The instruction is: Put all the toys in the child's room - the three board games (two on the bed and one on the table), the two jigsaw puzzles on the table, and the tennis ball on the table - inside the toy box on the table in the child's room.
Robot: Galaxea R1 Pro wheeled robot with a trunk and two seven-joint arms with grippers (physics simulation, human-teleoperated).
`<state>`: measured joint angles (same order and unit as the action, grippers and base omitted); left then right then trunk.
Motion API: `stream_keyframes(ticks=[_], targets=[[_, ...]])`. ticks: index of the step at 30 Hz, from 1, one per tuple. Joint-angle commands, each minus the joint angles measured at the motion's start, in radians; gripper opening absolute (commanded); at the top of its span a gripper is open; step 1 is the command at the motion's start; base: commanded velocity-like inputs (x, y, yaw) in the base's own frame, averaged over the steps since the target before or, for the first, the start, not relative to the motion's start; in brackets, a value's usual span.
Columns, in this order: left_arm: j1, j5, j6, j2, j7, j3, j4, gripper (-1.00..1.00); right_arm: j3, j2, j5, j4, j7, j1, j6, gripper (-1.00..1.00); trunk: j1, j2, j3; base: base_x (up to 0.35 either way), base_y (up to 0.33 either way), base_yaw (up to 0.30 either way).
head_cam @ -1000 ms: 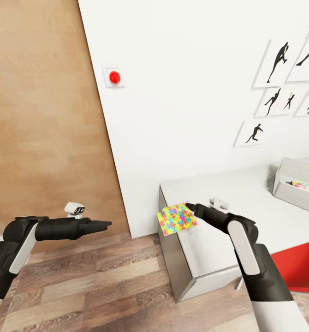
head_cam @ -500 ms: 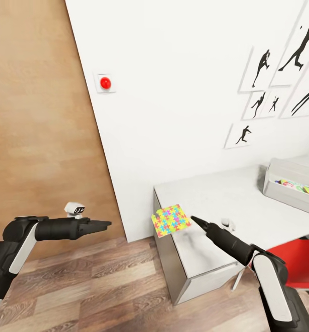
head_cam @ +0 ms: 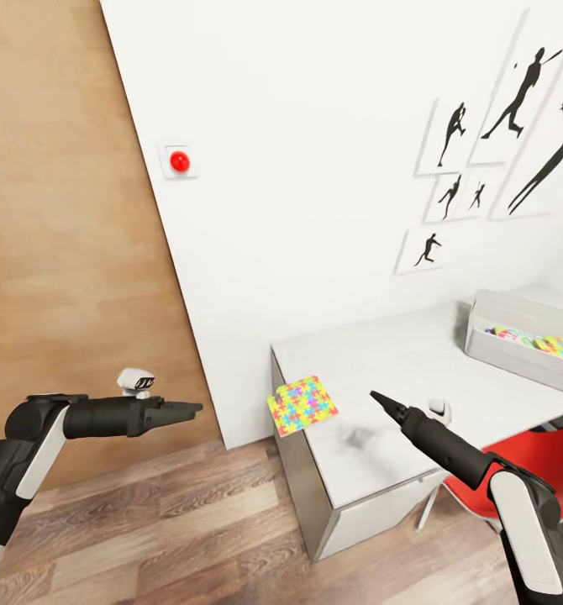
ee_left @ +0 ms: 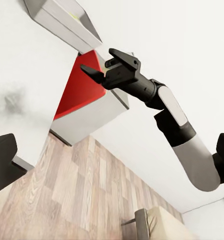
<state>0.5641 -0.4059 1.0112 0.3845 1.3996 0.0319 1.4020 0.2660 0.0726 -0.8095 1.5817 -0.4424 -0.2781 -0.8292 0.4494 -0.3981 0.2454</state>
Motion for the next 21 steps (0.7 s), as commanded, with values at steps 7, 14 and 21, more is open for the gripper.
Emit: stream_keyframes(ticks=[7, 14, 21], targets=[[0.001, -0.004, 0.010, 0.002, 0.001, 0.001, 0.000, 1.00, -0.003, 0.001, 0.001, 0.001, -0.005, -0.001, -0.005, 1.00, 0.001, -0.002, -0.009, 0.000, 0.000, -0.042], [0.001, -0.004, 0.010, 0.001, 0.001, 0.001, 0.000, 1.00, -0.010, -0.004, 0.002, 0.002, -0.006, -0.001, -0.005, 1.00, 0.001, -0.002, -0.020, 0.000, 0.000, -0.005], [0.001, -0.004, 0.010, 0.001, 0.001, 0.001, 0.000, 1.00, -0.045, 0.000, 0.002, 0.003, -0.006, -0.001, -0.003, 1.00, 0.001, -0.002, -0.032, 0.000, 0.000, 0.000]])
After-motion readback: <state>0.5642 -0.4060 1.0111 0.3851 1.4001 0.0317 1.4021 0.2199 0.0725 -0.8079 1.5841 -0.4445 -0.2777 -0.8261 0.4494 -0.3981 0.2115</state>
